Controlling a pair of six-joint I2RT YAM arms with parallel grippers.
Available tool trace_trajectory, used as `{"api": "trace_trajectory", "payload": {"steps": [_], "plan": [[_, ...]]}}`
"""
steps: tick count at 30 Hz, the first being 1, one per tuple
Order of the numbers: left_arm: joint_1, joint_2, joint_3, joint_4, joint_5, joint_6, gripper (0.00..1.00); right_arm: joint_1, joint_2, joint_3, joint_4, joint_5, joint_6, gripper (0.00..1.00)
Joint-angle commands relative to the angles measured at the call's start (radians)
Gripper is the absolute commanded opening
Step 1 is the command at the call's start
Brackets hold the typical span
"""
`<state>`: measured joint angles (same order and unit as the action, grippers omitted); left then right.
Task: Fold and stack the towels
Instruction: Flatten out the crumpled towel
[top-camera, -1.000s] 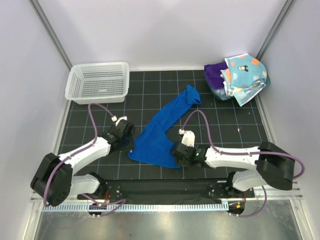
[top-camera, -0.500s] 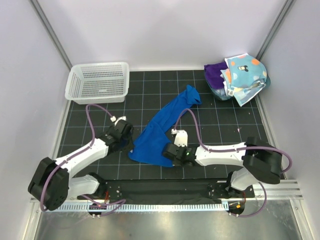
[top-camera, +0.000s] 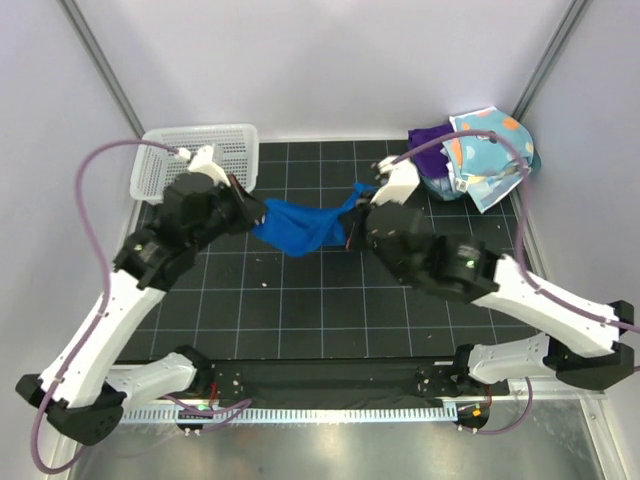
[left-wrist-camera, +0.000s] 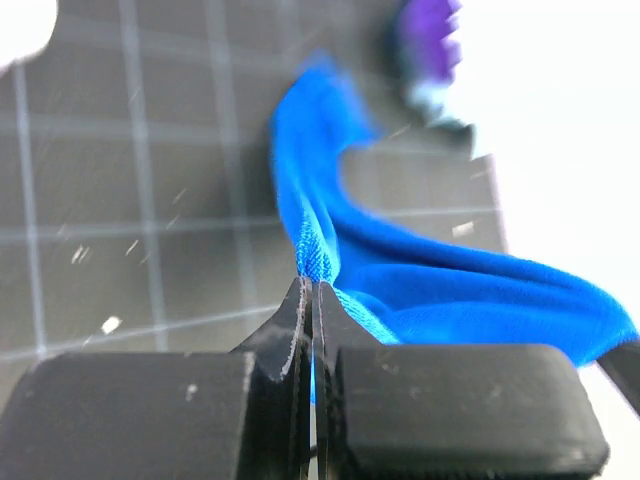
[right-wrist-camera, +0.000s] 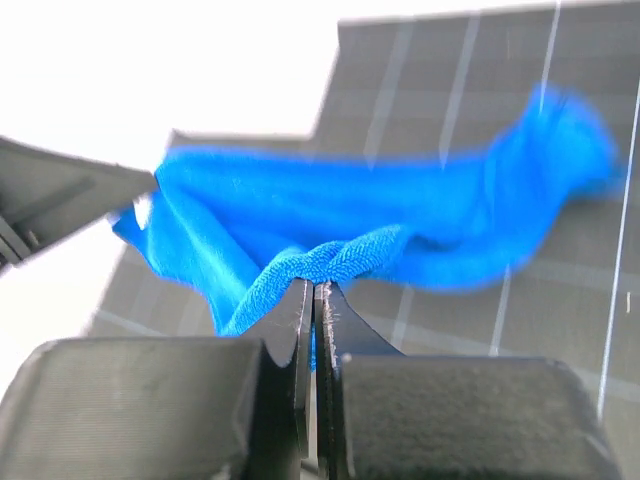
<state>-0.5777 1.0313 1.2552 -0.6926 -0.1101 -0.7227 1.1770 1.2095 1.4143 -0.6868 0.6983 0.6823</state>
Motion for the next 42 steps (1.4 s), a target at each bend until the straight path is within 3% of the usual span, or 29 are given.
{"api": "trace_trajectory", "payload": {"steps": [1,11,22,33,39,42], "plan": [[-0.004,0.001,0.22,-0.062,0.052,0.042,0.0,0.006,0.008,0.216,-0.037,0.116,-0.196,0.01],[-0.004,0.042,0.613,-0.067,0.154,0.069,0.0,0.006,0.009,0.551,0.013,-0.02,-0.408,0.01],[-0.004,0.023,0.768,-0.042,0.17,0.054,0.0,0.006,0.042,0.735,0.043,-0.238,-0.438,0.01],[-0.004,0.021,0.797,-0.024,0.171,0.068,0.0,0.006,0.044,0.73,0.099,-0.252,-0.5,0.01],[-0.004,0.081,0.94,-0.064,0.19,0.101,0.0,0.006,0.012,0.73,0.159,-0.287,-0.547,0.01],[-0.004,0.078,0.912,-0.042,0.217,0.083,0.0,0.006,-0.021,0.701,0.182,-0.306,-0.56,0.01]]}}
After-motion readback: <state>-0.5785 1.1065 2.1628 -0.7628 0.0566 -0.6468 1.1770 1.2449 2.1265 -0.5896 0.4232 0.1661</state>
